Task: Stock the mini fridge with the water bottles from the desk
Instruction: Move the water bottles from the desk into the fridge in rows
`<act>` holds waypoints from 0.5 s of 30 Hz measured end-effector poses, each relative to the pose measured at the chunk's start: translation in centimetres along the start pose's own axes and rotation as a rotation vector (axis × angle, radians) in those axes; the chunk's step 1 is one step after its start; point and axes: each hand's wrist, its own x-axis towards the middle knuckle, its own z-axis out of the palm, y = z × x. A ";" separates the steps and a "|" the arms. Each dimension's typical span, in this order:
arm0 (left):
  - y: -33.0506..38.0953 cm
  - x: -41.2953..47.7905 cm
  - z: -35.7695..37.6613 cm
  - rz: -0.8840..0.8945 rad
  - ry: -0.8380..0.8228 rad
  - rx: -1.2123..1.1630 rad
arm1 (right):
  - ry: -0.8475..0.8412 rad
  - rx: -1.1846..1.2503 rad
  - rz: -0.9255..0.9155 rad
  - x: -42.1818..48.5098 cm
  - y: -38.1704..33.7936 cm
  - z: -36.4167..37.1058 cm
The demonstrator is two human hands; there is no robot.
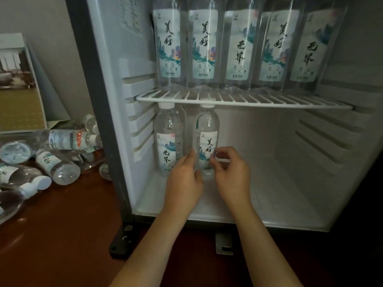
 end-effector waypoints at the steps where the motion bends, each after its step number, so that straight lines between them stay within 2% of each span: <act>1: 0.0 -0.1 -0.1 0.000 -0.012 -0.020 | -0.004 0.000 -0.025 -0.1 0.2 0.0; 4: -0.6 0.3 0.0 -0.022 -0.048 -0.137 | -0.024 -0.035 -0.085 -0.2 0.7 0.1; 7: -1.1 0.5 0.1 -0.045 -0.159 -0.286 | -0.149 -0.115 -0.111 -0.1 1.0 -0.1; 11: -0.8 0.5 0.4 0.026 -0.258 -0.187 | -0.296 -0.319 -0.191 0.2 1.8 -0.1; 15: -0.6 0.6 0.2 0.023 -0.266 -0.185 | -0.382 -0.410 -0.208 0.4 1.8 -0.2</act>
